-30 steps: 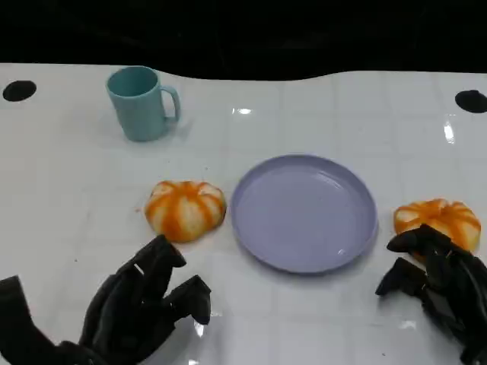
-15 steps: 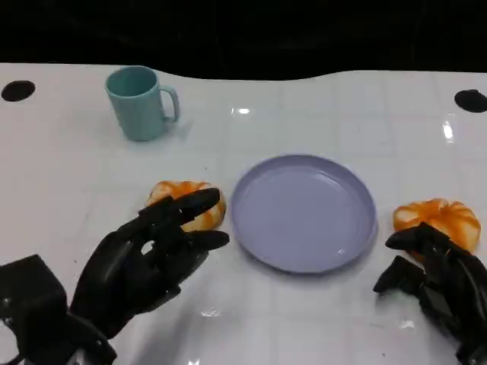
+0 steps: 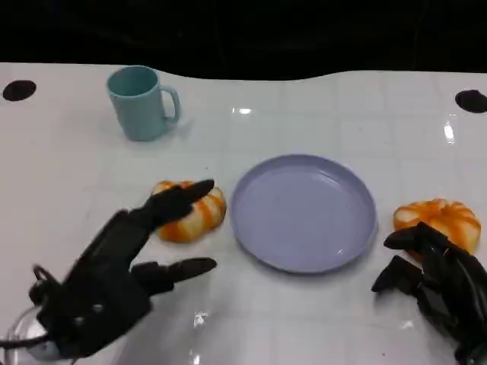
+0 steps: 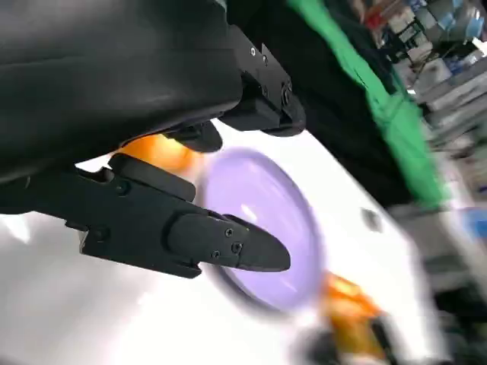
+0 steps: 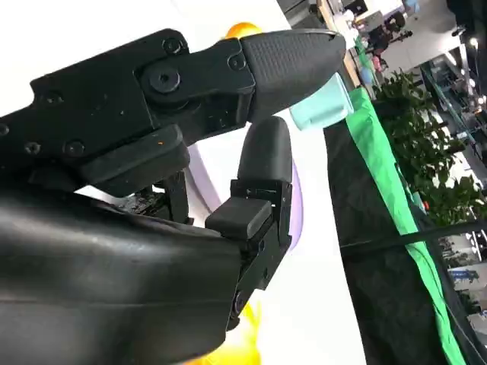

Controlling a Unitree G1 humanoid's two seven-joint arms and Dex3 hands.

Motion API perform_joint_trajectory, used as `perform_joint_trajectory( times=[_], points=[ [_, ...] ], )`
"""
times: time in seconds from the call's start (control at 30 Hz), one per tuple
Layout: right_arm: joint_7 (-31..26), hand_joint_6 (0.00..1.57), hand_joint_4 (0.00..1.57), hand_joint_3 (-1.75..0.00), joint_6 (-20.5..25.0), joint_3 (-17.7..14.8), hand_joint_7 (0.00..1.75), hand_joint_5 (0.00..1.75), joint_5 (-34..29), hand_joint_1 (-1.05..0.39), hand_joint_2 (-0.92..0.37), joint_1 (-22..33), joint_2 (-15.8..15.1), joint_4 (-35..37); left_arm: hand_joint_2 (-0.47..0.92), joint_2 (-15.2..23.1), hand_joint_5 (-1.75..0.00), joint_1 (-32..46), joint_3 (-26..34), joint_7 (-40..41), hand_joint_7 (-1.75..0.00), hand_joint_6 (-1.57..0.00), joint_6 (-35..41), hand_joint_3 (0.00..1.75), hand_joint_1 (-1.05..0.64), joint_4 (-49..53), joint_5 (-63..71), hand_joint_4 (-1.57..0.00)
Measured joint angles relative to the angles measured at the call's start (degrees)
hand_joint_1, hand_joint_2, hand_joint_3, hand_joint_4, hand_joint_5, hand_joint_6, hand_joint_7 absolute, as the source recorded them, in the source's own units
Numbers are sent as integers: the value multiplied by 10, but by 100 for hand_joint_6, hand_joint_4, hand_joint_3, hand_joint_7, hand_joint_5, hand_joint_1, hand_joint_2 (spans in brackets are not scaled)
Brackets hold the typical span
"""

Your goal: Grasp the bread from the table and place it into the plate.

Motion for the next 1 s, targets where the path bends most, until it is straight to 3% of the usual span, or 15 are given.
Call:
perform_joint_trajectory(
  times=[0.17, 0.27, 0.87, 1.0],
  points=[
    [1, 61, 67, -25, -1, 1, 119, 151, -2, -55, -92, -1, 0, 1, 84, 85, -12, -79, -56, 71, 0, -21, -8, 0, -59, -16, 235, 0],
    [2, 62, 67, -24, -1, 3, 118, 152, -3, -54, -92, -2, 0, 0, 84, 105, -5, -113, -87, 83, -1, -17, 5, 0, -60, -10, 309, 0],
    [2, 64, 68, -24, 1, 3, 117, 152, -3, -54, -92, -1, 0, -1, 85, 113, -1, -120, -118, 91, 0, -15, 28, 0, -58, 5, 334, -1],
    [0, 63, 68, -24, 2, 5, 118, 153, -4, -54, -92, 2, 2, -5, 85, 113, -1, -206, -171, -13, 0, -15, 54, 0, -56, 117, 341, -2]
  ],
)
